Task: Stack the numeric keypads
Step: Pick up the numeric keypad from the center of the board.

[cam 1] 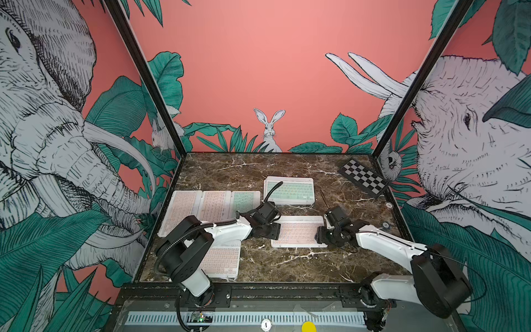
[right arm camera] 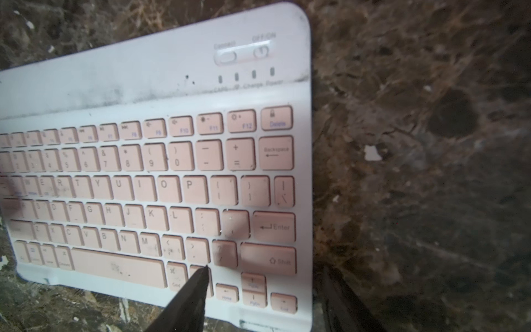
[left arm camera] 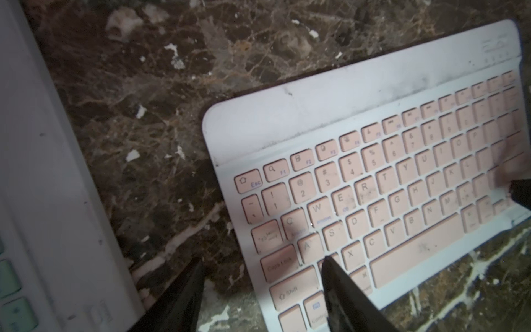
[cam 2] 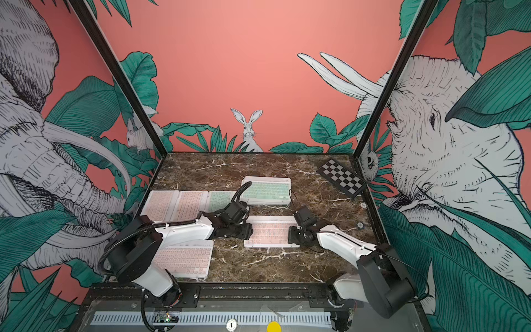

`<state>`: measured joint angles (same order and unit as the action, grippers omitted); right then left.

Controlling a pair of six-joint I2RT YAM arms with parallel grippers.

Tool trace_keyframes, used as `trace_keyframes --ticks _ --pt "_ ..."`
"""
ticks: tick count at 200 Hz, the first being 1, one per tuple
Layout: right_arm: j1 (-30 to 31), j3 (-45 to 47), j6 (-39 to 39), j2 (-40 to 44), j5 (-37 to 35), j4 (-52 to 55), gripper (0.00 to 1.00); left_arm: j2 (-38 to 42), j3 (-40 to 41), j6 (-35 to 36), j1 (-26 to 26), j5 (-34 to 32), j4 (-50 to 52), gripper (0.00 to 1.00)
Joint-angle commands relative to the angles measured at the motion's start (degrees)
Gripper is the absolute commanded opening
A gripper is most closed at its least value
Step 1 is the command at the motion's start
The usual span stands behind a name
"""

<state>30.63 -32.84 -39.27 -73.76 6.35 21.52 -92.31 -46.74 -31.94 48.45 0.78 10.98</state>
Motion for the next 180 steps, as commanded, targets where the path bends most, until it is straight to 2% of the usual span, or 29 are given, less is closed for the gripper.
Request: trace_keyframes --ticks 1,28,117,162,180 --pt "1.1 -0.7 -1.0 0.5 -1.7 0.5 0.61 -1.2 0.1 -0.2 0.2 -0.4 -0.3 0.67" --pt "1.1 -0.9 0.5 2.9 -3.8 2.0 0.62 -1.1 0.4 -0.2 0.3 -0.3 -0.4 0.66" --pt "3.4 0.7 -4.2 1.0 1.3 -2.8 0.61 -1.7 -1.0 -0.1 0.2 -0.4 1.0 0.66" --pt "2.6 -2.9 0.9 2.2 -3.9 3.1 0.64 -1.8 -1.4 0.1 0.2 -0.4 1.1 0.66" --pt "0.8 -4.2 3.2 1.0 -3.9 4.1 0.65 -1.8 -1.5 0.3 0.2 -0.2 1.0 0.66"
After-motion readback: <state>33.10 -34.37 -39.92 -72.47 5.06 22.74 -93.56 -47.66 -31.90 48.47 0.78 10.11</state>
